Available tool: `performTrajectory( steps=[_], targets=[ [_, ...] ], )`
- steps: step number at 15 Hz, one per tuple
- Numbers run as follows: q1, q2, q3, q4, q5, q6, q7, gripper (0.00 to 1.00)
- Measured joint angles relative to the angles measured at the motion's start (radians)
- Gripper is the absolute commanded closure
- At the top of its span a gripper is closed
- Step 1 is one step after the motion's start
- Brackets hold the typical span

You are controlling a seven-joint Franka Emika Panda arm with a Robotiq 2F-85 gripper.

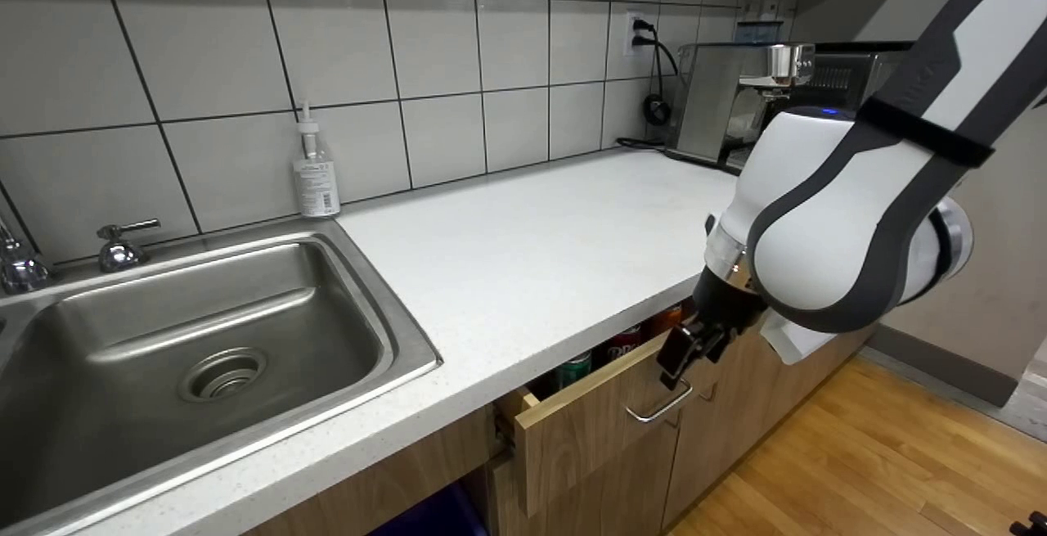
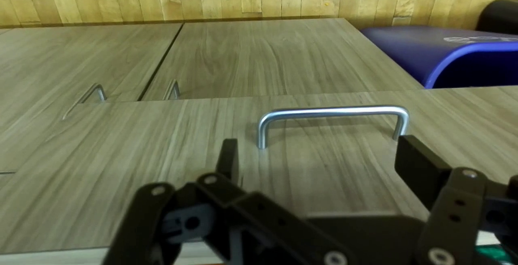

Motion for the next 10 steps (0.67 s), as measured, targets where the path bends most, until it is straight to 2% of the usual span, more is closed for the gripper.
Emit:
performTrajectory(
  steps=[4, 10],
  targets=[
    [-0.022, -0.070, 0.025, -0.078, 0.000, 0.001, 0.000, 0.00],
    [-0.012, -0.198, -0.006, -0.177, 0.001, -0.043, 0.002, 0.00]
  ],
)
